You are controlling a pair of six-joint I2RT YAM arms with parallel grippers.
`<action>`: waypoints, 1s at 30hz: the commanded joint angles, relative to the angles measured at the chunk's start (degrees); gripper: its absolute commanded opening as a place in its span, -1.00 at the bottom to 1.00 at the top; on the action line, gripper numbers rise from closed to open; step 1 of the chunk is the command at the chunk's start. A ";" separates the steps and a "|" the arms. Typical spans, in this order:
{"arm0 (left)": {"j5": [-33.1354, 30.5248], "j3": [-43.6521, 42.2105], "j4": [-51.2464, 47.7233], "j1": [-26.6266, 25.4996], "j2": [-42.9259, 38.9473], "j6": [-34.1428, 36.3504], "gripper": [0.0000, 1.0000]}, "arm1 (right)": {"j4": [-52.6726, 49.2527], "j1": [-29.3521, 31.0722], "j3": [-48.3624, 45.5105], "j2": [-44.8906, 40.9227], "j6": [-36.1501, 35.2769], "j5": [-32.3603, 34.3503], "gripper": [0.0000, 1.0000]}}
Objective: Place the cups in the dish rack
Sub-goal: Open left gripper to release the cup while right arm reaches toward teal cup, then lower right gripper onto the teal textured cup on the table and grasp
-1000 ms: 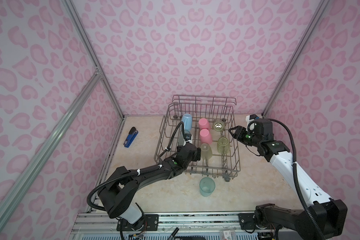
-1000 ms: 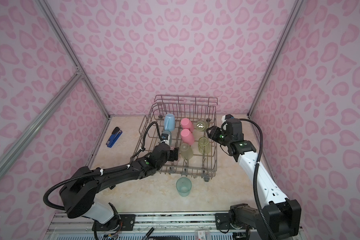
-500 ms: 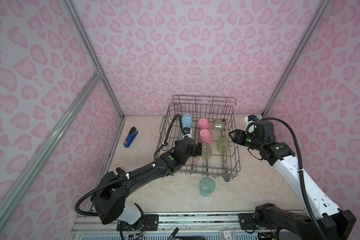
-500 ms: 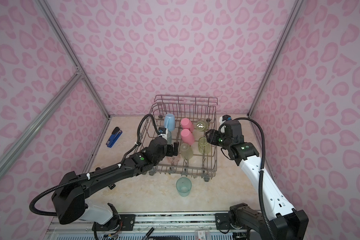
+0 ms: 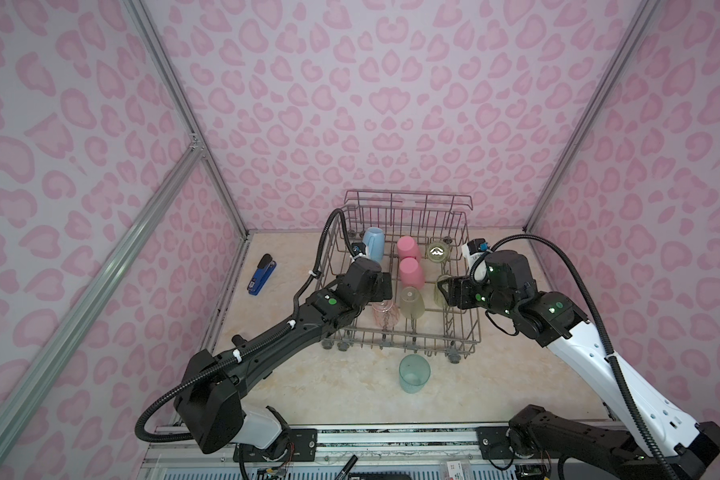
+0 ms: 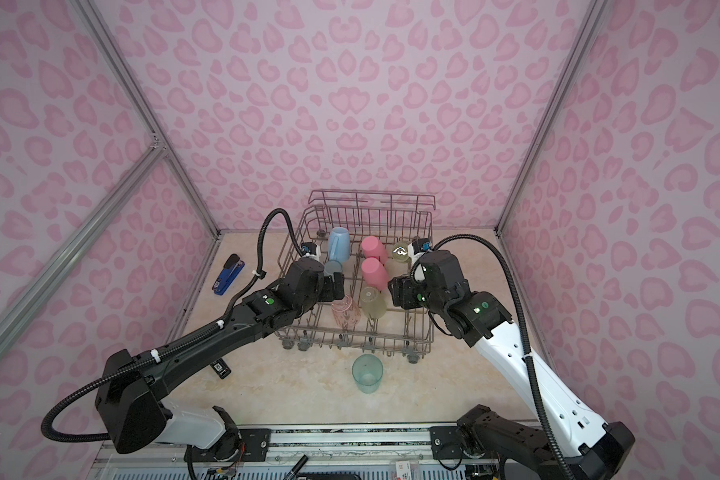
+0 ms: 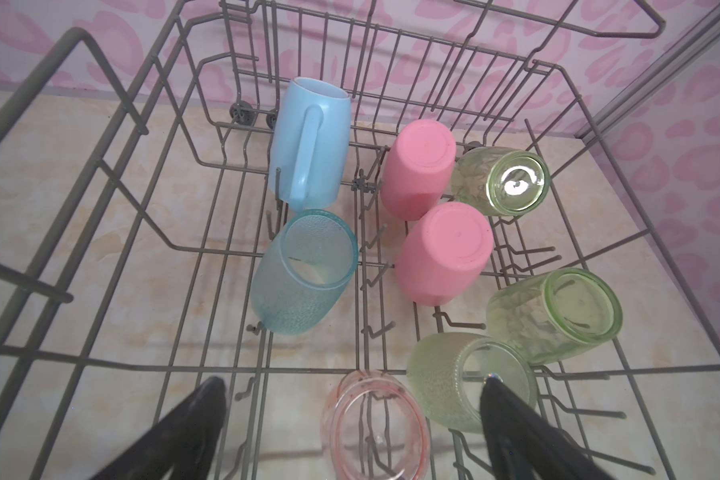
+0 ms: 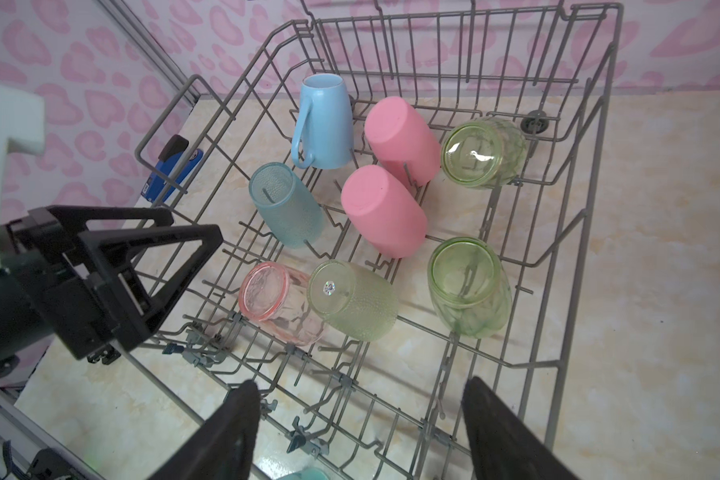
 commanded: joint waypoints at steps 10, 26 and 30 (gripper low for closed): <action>4.77 1.79 -11.76 5.42 -4.44 -5.94 0.97 | -6.43 18.28 -1.24 -1.19 -4.20 5.09 0.42; 6.05 -1.72 -13.96 7.81 -8.26 -7.03 1.00 | -10.39 38.22 -5.28 9.73 -5.09 7.36 0.03; 6.44 -2.40 -13.96 7.87 -8.72 -7.06 1.00 | -11.29 38.67 -5.16 12.02 -5.68 6.66 0.00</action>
